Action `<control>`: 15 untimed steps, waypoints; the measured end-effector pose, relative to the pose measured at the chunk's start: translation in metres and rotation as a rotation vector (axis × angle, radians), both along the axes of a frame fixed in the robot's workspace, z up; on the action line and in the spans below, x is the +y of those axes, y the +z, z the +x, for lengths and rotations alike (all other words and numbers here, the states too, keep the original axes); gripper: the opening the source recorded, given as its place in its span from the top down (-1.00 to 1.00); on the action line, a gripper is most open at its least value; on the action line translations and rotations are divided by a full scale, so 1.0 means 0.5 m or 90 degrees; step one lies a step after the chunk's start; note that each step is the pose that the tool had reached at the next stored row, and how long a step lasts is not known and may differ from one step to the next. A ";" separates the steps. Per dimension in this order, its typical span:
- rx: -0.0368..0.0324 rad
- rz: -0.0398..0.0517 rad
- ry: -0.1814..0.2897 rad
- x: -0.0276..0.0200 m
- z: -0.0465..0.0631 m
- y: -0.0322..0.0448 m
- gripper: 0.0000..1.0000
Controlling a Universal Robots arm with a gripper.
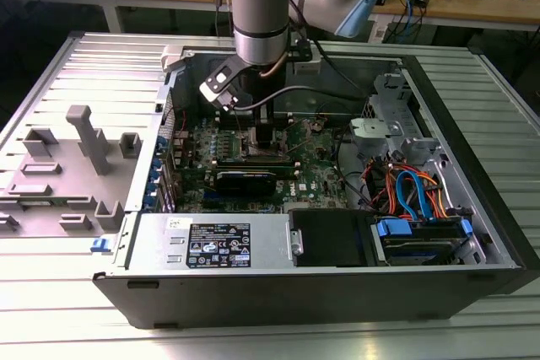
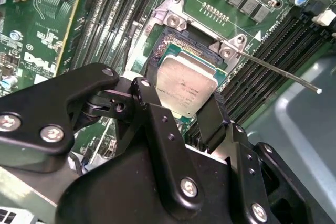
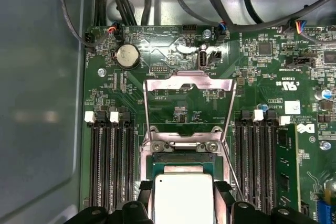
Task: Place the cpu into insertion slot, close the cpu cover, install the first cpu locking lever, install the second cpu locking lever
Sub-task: 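Place the cpu into insertion slot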
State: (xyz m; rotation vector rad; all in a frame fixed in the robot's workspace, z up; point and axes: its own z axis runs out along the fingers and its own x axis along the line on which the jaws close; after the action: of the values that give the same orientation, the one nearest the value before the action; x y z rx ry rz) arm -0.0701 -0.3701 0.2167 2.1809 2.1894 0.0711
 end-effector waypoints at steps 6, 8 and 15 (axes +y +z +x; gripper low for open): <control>0.0001 -0.0223 -0.004 0.0040 0.000 -0.012 -0.08; 0.0001 -0.0224 -0.006 0.0042 0.000 -0.013 -0.08; 0.0001 -0.0208 -0.007 0.0046 0.000 -0.021 -0.08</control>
State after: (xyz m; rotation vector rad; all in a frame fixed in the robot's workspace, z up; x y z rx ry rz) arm -0.0700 -0.3678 0.2063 2.1757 2.1625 0.0345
